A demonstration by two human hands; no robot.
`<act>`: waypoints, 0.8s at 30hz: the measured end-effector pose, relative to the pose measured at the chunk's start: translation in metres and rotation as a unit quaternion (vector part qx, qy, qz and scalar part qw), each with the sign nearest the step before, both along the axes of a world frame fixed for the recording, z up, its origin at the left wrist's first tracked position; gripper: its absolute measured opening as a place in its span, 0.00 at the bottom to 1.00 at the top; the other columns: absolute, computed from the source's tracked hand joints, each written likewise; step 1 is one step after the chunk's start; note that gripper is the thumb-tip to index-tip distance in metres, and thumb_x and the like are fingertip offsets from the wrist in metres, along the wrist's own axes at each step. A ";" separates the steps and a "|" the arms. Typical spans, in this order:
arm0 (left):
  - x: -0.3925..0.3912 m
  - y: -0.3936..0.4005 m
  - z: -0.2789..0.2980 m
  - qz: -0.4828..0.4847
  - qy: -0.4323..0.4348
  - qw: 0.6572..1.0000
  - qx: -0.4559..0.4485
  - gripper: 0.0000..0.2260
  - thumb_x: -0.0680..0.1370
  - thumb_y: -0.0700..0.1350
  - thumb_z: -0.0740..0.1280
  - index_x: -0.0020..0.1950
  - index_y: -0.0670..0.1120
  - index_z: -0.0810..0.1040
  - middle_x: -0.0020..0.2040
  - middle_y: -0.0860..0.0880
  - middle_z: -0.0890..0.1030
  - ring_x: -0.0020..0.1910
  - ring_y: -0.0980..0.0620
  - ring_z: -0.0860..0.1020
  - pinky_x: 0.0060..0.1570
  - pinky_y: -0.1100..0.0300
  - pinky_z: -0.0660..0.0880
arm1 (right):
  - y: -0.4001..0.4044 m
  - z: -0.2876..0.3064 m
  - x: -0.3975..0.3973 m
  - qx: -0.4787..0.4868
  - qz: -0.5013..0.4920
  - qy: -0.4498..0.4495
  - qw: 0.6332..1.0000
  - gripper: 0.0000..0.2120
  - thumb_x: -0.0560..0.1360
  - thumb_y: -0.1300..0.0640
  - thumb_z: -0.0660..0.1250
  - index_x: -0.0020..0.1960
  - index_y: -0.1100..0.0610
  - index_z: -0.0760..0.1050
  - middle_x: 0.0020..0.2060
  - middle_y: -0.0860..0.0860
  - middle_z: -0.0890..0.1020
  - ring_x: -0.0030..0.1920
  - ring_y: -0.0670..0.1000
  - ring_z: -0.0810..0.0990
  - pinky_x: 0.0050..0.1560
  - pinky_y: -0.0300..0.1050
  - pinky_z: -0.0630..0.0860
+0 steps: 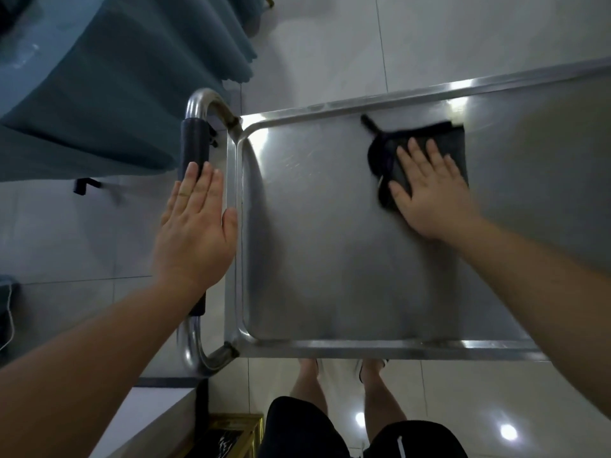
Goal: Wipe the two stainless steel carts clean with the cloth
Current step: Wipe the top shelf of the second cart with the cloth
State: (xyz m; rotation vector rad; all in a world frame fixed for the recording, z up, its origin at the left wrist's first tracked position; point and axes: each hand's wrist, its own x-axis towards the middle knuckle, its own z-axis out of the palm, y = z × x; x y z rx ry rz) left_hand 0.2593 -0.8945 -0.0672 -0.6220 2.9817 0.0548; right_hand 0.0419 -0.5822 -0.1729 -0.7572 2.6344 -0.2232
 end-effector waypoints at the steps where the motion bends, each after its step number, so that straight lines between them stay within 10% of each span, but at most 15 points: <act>1: 0.000 0.000 0.001 0.000 -0.001 1.000 -0.001 0.29 0.87 0.57 0.46 0.86 0.45 0.53 0.87 0.48 0.51 0.85 0.56 0.42 0.83 0.53 0.41 | 0.014 0.002 0.025 -0.011 0.008 0.009 1.000 0.37 0.80 0.34 0.43 0.84 0.50 0.50 0.84 0.49 0.50 0.83 0.54 0.47 0.81 0.54 0.44; 10: 0.001 0.000 0.001 -0.008 0.001 1.000 0.004 0.30 0.87 0.58 0.46 0.86 0.45 0.54 0.87 0.48 0.52 0.85 0.56 0.41 0.82 0.54 0.39 | 0.146 0.000 0.191 0.022 0.073 0.004 0.997 0.31 0.84 0.38 0.44 0.85 0.48 0.49 0.84 0.46 0.50 0.83 0.52 0.50 0.80 0.54 0.48; 18: 0.001 0.000 0.002 -0.013 -0.010 1.000 0.002 0.30 0.87 0.56 0.46 0.86 0.45 0.53 0.87 0.48 0.51 0.85 0.55 0.40 0.83 0.52 0.40 | 0.091 -0.005 0.047 -0.008 -0.007 0.041 0.999 0.31 0.82 0.41 0.48 0.83 0.50 0.58 0.82 0.49 0.59 0.82 0.54 0.55 0.81 0.54 0.51; 24: 0.000 0.004 0.004 -0.004 -0.006 1.000 0.008 0.30 0.86 0.56 0.46 0.86 0.44 0.54 0.87 0.48 0.52 0.85 0.55 0.41 0.83 0.51 0.42 | 0.039 -0.001 -0.086 0.010 -0.050 -0.002 0.999 0.37 0.78 0.35 0.39 0.84 0.47 0.48 0.84 0.45 0.47 0.83 0.51 0.44 0.81 0.52 0.42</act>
